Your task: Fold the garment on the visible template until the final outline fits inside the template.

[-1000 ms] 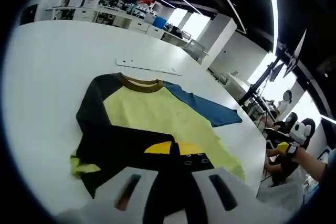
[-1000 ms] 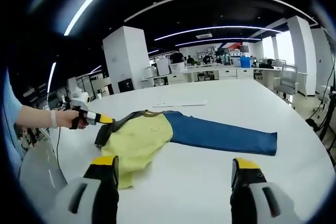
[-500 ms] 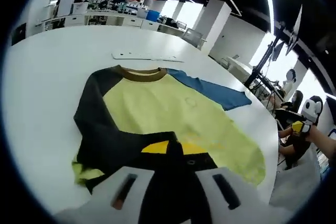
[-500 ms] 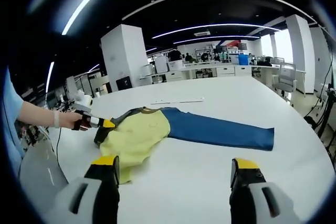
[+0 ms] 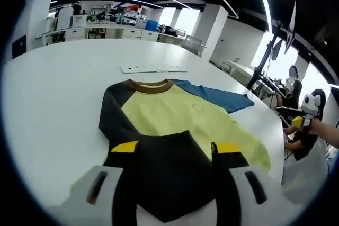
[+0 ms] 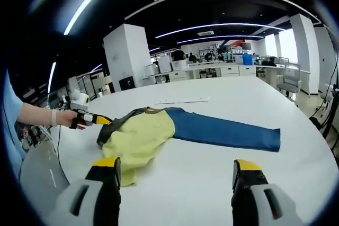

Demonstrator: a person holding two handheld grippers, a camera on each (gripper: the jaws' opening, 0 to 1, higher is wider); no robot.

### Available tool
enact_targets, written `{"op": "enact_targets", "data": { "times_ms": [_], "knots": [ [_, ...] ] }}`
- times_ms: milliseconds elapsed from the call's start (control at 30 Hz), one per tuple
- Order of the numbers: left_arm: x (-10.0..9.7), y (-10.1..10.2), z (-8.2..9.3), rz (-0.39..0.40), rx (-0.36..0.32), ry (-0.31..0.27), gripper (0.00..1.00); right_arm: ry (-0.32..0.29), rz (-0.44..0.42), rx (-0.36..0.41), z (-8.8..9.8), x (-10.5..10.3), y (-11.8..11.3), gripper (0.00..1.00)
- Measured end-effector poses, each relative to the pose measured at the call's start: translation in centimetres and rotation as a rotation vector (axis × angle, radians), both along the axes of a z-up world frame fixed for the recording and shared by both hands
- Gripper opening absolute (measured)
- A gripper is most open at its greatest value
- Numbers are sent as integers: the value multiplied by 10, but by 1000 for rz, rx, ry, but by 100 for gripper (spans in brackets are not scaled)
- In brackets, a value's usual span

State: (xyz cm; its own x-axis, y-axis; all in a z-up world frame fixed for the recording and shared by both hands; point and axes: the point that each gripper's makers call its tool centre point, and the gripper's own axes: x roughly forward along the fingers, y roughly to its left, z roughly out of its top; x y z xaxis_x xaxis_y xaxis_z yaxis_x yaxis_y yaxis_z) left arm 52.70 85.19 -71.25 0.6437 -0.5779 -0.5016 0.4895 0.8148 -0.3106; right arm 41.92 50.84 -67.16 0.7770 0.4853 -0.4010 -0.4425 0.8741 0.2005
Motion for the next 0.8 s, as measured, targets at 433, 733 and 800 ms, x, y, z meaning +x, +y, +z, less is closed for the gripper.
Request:
{"op": "enact_targets", "data": {
  "times_ms": [433, 733, 800],
  "knots": [
    [-14, 36, -12, 31, 47, 13, 40, 13, -4, 9, -7, -5, 0, 87],
    [-26, 40, -23, 35, 35, 51, 29, 27, -11, 11, -11, -7, 0, 87],
    [-26, 41, -24, 39, 33, 52, 29, 27, -10, 10, -11, -7, 0, 87]
  ]
}}
